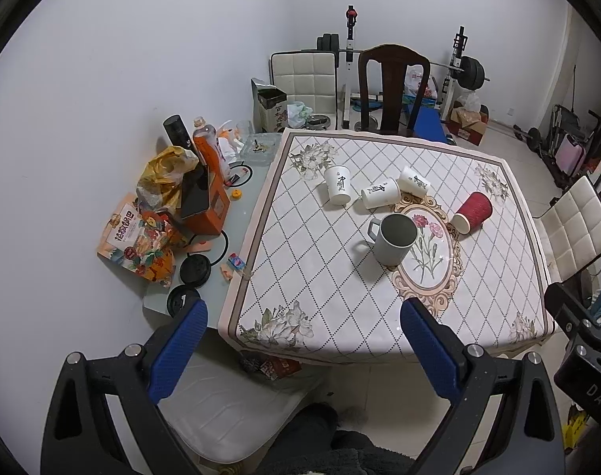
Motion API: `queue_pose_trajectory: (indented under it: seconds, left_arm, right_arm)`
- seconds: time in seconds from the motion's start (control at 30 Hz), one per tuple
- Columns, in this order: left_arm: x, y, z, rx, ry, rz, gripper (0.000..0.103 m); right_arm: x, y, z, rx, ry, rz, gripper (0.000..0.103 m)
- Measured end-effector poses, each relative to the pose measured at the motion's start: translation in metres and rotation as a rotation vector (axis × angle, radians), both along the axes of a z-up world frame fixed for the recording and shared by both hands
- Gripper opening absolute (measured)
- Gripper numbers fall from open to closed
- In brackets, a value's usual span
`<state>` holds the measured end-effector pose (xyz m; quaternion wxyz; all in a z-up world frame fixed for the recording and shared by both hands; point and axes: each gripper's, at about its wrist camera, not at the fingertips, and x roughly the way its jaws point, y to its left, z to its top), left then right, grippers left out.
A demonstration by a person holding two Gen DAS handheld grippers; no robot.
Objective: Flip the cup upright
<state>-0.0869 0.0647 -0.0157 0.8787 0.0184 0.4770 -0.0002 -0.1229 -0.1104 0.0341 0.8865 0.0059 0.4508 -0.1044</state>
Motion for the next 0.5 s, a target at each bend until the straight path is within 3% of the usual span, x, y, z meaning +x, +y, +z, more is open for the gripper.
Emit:
queue_pose_trajectory:
  seconds: [0.5]
  left_arm:
    - [-0.0002, -0.0012, 0.0, 0.0, -0.001, 0.001, 0.1]
  right_arm:
    - [-0.0015, 0.0034, -0.0012, 0.003, 0.005, 0.007, 0.103]
